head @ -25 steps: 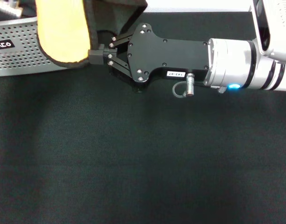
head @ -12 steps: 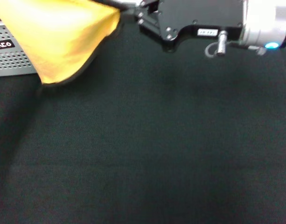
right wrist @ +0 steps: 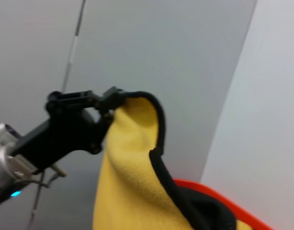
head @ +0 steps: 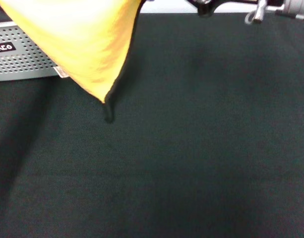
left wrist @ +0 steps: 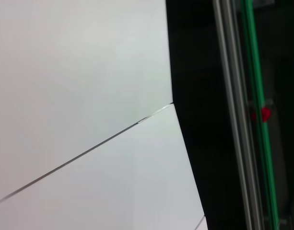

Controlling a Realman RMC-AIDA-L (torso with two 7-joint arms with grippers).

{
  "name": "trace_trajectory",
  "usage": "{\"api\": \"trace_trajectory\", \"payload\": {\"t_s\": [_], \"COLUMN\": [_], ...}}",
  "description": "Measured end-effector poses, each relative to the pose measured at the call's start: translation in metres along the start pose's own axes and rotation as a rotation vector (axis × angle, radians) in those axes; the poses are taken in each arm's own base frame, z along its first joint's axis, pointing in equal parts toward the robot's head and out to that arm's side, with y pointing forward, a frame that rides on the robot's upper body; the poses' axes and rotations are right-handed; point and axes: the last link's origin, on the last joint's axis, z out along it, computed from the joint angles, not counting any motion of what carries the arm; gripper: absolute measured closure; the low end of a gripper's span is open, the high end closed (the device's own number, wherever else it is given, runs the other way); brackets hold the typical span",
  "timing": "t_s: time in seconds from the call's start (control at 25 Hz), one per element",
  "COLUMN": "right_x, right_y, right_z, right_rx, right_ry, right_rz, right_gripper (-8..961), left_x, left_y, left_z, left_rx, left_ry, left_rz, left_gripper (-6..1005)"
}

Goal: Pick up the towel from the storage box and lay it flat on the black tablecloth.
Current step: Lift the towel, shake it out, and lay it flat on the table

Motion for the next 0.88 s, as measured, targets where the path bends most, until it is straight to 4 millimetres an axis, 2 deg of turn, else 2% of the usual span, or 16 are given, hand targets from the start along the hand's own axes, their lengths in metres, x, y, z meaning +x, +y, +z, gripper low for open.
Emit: {"api": "trace_trajectory", "payload": {"t_s": [0.28, 0.32, 0.36, 0.64, 0.76, 0.88], "right_x": [-0.008, -0.020, -0.022, -0.048, -0.062, -0.075], "right_y": [-0.009, -0.018, -0.019, -0.038, -0.046, -0.051], "right_z": [-0.007, -0.013, -0.013, -0.014, -0.014, -0.014], "right_rx": [0.037, 0.072, 0.075, 0.120, 0.144, 0.159], "right_ry": [0.011, 0.050, 0.055, 0.134, 0.164, 0.192], "right_rz": [-0.032, -0.085, -0.091, -0.203, -0.251, -0.309], "right_gripper": [939, 939, 939, 937, 937, 936], "left_x": [0.001, 0.001, 0.002, 0.006, 0.007, 0.008], "left_y": [0.000, 0.001, 0.001, 0.005, 0.010, 0.014], "left_z": [-0.003, -0.006, -0.007, -0.029, -0.050, -0.062], "left_rx": [0.009, 0.016, 0.021, 0.082, 0.135, 0.164], "left_ry": [0.005, -0.014, -0.014, -0.022, -0.048, -0.063], "left_rz": [-0.028, -0.056, -0.056, -0.031, 0.027, 0.061], "left_gripper": [909, 909, 909, 907, 906, 785]}}
